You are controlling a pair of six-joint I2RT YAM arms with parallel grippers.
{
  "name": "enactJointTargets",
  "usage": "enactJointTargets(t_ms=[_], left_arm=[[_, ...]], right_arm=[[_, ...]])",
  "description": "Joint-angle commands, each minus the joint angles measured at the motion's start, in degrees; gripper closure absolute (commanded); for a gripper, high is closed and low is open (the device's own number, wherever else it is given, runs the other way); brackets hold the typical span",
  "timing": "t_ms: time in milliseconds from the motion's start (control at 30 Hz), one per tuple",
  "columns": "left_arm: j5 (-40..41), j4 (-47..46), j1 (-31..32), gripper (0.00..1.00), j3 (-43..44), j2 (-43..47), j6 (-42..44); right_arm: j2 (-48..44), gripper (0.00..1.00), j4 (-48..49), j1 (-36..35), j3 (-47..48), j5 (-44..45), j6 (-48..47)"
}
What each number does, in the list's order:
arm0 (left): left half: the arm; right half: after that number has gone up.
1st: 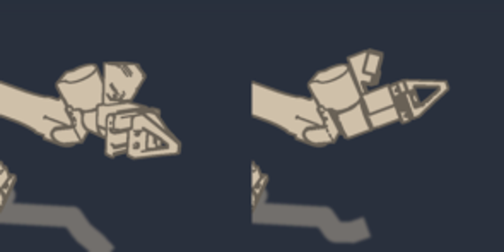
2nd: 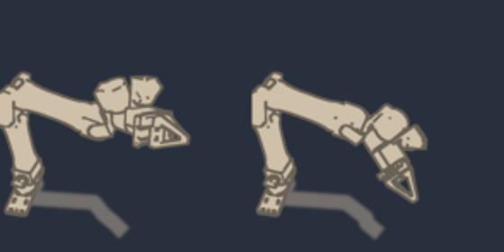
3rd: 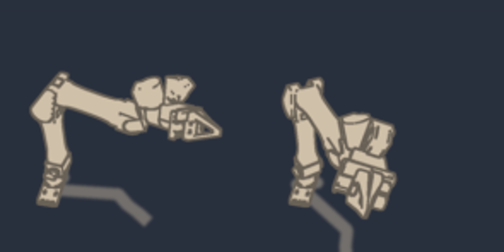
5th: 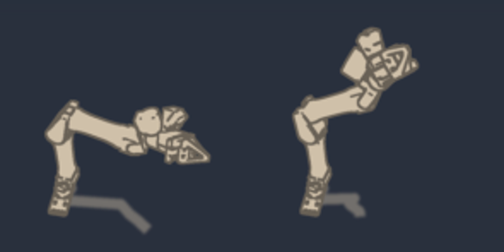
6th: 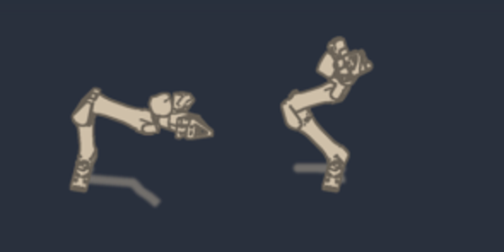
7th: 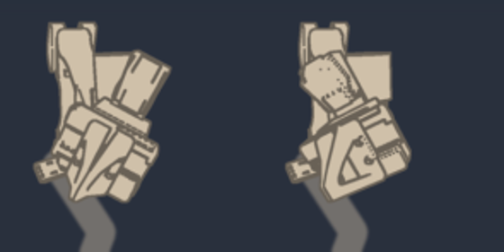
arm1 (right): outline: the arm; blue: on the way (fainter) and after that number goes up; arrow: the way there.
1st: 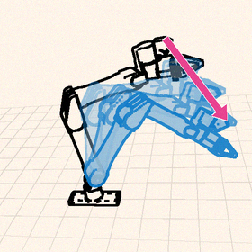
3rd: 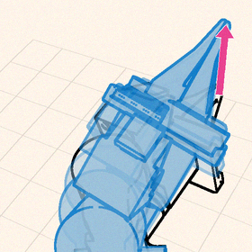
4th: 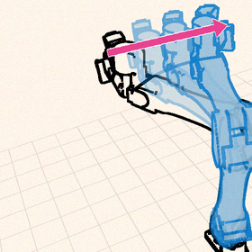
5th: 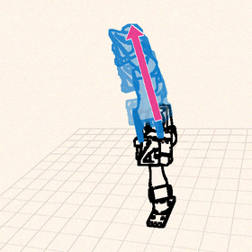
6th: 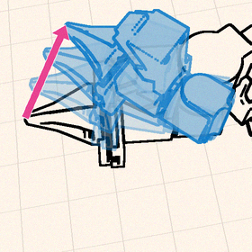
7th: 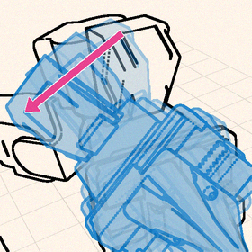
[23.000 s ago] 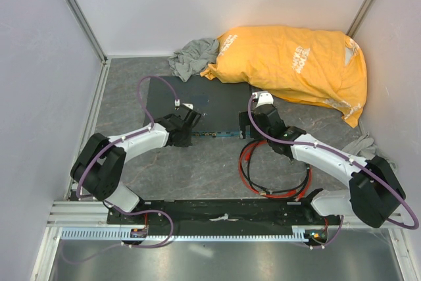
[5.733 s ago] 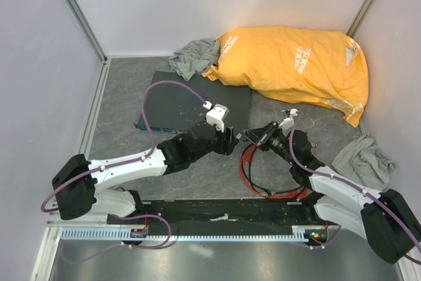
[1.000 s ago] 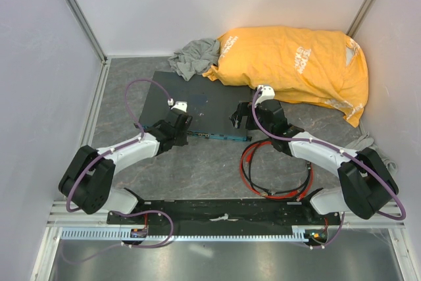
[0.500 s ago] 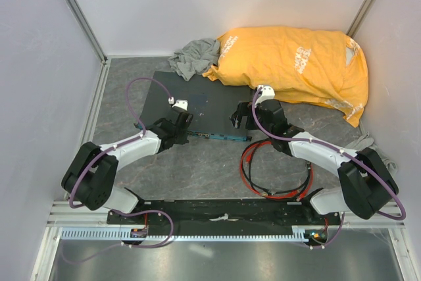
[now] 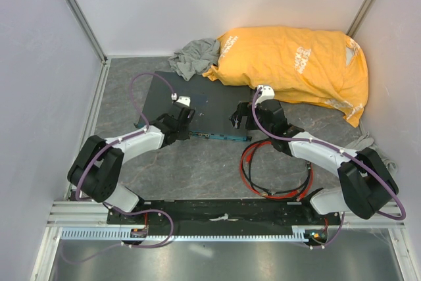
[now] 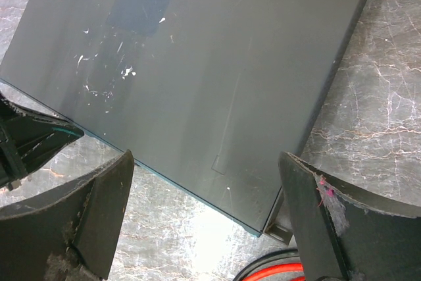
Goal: Insert the plug into the switch port
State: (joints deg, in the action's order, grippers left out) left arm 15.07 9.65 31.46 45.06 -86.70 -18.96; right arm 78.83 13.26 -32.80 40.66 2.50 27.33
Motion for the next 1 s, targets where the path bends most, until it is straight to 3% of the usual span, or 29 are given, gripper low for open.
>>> enactJointTargets(t_ms=[0, 67, 167, 200, 300, 433, 567, 667, 733, 767, 967], left_arm=[[2.9, -7.4, -0.6, 0.97, 3.9, -0.9, 2.3], [2.9, -7.0, -0.6, 0.93, 4.0, -0.4, 2.2], [2.6, -5.9, -0.6, 0.77, 3.2, 0.7, 1.6], [2.8, -5.3, -0.6, 0.66, 2.8, 2.1, 1.5], [2.9, -3.1, -0.4, 0.49, 1.2, 4.9, 1.1], [3.0, 1.1, -0.4, 0.44, -0.8, 8.6, -0.6], [1.1, 4.0, -0.5, 0.46, -3.1, 11.5, -3.2], [-0.5, 5.9, -0.5, 0.54, -4.1, 11.9, -5.2], [-1.9, 6.4, -0.5, 0.63, -4.5, 11.4, -6.0], [-2.3, 7.0, -0.5, 0.72, -4.4, 10.9, -6.3], [-3.3, 7.5, -0.5, 0.92, -3.3, 7.6, -6.3]], right_arm=[[0.5, 0.02, 2.9, -0.3, -0.1, -0.8, 0.2], [0.5, 0.02, 2.9, -0.2, -0.1, -0.8, 0.2], [0.5, 0.02, 2.9, -0.2, -0.1, -0.8, 0.2], [0.5, 0.02, 2.9, -0.2, -0.1, -0.8, 0.2], [0.5, 0.02, 2.9, -0.2, -0.1, -1.0, 0.2], [0.5, 0.02, 2.8, -0.3, -0.1, -1.1, 0.2], [0.5, 0.02, 2.9, -0.3, -0.1, -1.2, 0.3], [0.5, 0.02, 2.9, -0.2, -0.1, -1.2, 0.3], [0.5, 0.02, 2.9, -0.3, -0.1, -1.2, 0.3], [0.5, 0.02, 2.9, -0.3, -0.1, -1.1, 0.3], [0.7, 0.02, 2.9, -0.3, -0.1, -1.0, 0.3]])
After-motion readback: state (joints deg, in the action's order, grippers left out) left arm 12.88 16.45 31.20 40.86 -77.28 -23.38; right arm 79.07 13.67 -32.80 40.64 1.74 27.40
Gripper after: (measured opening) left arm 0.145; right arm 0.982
